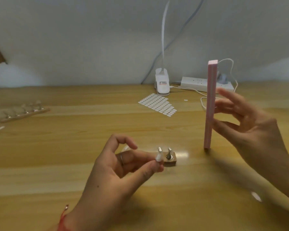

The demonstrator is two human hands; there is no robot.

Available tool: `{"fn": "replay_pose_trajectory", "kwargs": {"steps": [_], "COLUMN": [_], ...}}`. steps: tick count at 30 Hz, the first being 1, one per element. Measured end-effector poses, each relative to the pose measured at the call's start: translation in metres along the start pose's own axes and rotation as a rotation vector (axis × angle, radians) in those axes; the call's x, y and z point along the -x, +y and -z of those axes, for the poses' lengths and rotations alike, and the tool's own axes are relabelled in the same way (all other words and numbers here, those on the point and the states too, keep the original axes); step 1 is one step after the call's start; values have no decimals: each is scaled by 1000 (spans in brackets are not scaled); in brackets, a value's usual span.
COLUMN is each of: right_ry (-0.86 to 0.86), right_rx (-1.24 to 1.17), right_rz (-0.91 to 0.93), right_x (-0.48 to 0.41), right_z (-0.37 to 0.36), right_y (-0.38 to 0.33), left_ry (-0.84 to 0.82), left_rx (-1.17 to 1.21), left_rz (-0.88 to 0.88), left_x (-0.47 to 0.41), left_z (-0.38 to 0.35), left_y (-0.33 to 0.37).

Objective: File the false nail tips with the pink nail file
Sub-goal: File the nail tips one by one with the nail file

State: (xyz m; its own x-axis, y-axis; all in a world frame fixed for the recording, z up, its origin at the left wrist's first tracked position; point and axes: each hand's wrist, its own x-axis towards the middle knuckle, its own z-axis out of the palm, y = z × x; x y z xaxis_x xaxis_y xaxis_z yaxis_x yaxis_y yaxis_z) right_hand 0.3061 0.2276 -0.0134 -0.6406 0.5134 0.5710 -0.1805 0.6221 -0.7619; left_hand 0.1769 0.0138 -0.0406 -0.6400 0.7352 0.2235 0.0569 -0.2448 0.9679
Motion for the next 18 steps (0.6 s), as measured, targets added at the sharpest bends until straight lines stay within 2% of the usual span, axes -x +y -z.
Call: {"fn": "replay_pose_trajectory", "kwargs": {"steps": [4, 7, 12, 16, 18], "right_ry": [-102, -247, -316, -306, -380], "right_rx": [260, 367, 559, 593, 552], "right_rz": [388, 610, 719, 716, 770], "right_x": [12, 23, 20, 16, 28], "right_z": [-6, -14, -8, -12, -24], "right_y": [-10, -13, -12, -18, -17], "left_ry": [-160, -153, -285, -249, -236], "left_rx": [208, 285, 344, 340, 325], "left_rz": [213, 319, 281, 253, 235], "left_x": [-1, -3, -1, 0, 1], "left_z": [3, 5, 7, 5, 4], "left_y": [-3, -6, -2, -1, -2]}}
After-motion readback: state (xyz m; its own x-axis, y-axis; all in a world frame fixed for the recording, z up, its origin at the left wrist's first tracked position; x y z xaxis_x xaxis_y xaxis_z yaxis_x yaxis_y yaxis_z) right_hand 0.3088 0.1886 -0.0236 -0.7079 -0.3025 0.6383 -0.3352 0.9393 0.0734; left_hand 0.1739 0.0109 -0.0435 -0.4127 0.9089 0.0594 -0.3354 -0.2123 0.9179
